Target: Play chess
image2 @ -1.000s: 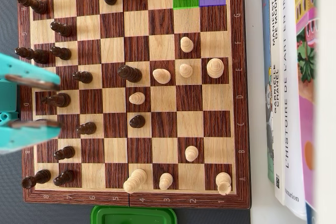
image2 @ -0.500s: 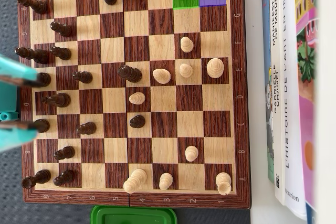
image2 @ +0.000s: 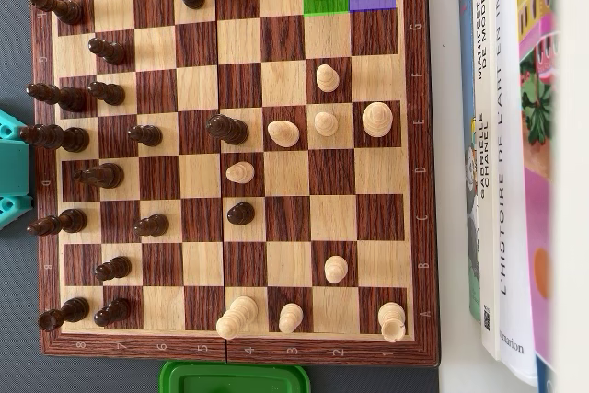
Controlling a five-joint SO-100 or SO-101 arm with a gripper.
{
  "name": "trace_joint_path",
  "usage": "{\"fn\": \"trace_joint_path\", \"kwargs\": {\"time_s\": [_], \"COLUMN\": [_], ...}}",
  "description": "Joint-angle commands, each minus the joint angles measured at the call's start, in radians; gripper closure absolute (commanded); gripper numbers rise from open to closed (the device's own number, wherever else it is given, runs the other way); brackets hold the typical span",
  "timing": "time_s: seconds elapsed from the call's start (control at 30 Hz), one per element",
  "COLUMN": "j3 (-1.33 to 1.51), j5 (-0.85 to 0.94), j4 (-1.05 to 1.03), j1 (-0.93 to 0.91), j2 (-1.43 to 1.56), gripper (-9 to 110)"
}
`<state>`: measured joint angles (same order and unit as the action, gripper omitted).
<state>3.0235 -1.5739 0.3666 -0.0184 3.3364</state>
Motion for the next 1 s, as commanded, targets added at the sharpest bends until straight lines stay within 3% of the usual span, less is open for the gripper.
{"fn": "trace_joint_path", "kwargs": {"time_s": [0.0, 0.27, 0.97], "j3": [-0.003, 0.092, 0.137], "j5": [-0.003, 0.003, 0.005], "j4": [0.115, 0.465, 0.931], "j1": [0.005, 0.005, -0.002], "j2": [0.012, 0.012, 0.012], "gripper": [87, 87, 87]}}
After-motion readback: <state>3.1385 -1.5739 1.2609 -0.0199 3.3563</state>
